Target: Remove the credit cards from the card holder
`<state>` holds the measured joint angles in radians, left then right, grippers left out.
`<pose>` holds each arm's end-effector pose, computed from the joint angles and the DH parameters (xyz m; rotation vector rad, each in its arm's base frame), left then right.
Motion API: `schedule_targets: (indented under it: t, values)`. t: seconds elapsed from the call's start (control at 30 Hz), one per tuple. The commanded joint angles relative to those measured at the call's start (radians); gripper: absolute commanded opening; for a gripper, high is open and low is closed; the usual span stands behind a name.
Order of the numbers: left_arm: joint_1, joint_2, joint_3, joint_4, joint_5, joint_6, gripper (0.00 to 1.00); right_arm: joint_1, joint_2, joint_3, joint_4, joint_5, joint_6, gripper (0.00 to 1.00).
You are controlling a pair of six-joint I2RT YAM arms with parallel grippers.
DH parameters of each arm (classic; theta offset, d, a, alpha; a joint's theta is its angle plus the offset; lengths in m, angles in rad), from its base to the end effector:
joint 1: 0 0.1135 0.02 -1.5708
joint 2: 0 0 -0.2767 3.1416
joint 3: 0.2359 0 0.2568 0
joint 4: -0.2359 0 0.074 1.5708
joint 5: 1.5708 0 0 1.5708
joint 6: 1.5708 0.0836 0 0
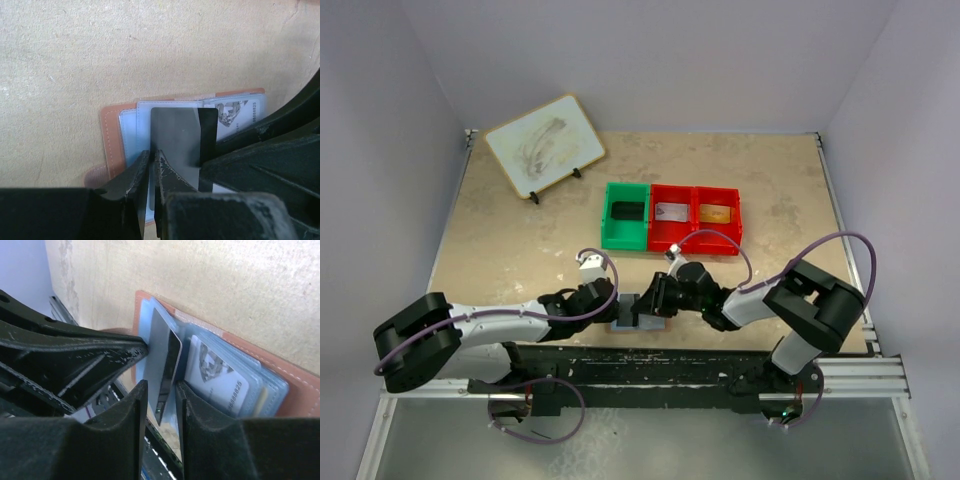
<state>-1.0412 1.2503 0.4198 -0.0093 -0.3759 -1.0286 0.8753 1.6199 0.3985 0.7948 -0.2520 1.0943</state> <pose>0.1512 -0.1976 0.1193 -0.1596 2.4016 -0.5568 0.1868 0.2564 0.1117 0.0655 2.3272 1.4074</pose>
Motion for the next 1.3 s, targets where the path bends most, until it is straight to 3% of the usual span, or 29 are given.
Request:
schedule_targets:
  t: [0.0, 0.03, 0.07, 0.37, 0.53, 0.77, 0.9, 0.97, 1.03, 1.27]
  values:
    - [-0.005, -0.009, -0.001, -0.098, -0.018, 0.008, 0.06, 0.004, -0.013, -0.051, -0.014, 0.023, 0.011, 0.19]
    - [-0.005, -0.012, 0.000, -0.102, -0.018, 0.009, 0.06, 0.004, -0.007, -0.048, -0.011, 0.007, 0.011, 0.09]
    - [-0.005, -0.014, 0.000, -0.105, -0.018, 0.010, 0.06, 0.004, 0.004, -0.040, -0.015, -0.011, 0.004, 0.05]
    - [-0.005, -0.003, 0.020, -0.133, -0.012, 0.027, 0.05, 0.002, 0.090, -0.068, 0.149, -0.083, 0.066, 0.00]
    - [-0.005, -0.041, 0.023, -0.121, 0.026, 0.043, 0.07, 0.001, 0.000, -0.029, -0.107, 0.025, -0.021, 0.00]
    - [-0.006, -0.032, 0.053, -0.147, 0.028, 0.050, 0.06, -0.001, -0.111, -0.013, -0.235, 0.042, -0.092, 0.00]
    - [-0.023, -0.072, 0.096, -0.123, 0.054, 0.059, 0.13, -0.002, -0.102, -0.011, -0.246, 0.046, -0.098, 0.00]
    - [-0.039, -0.089, 0.118, -0.096, 0.079, 0.094, 0.31, -0.002, -0.092, -0.003, -0.245, 0.043, -0.093, 0.00]
    - [-0.048, -0.093, 0.139, -0.068, 0.127, 0.123, 0.38, -0.002, -0.084, 0.002, -0.243, 0.042, -0.084, 0.00]
    - [-0.058, -0.016, 0.134, -0.072, 0.052, 0.079, 0.36, -0.002, -0.073, -0.001, -0.232, 0.060, -0.048, 0.00]
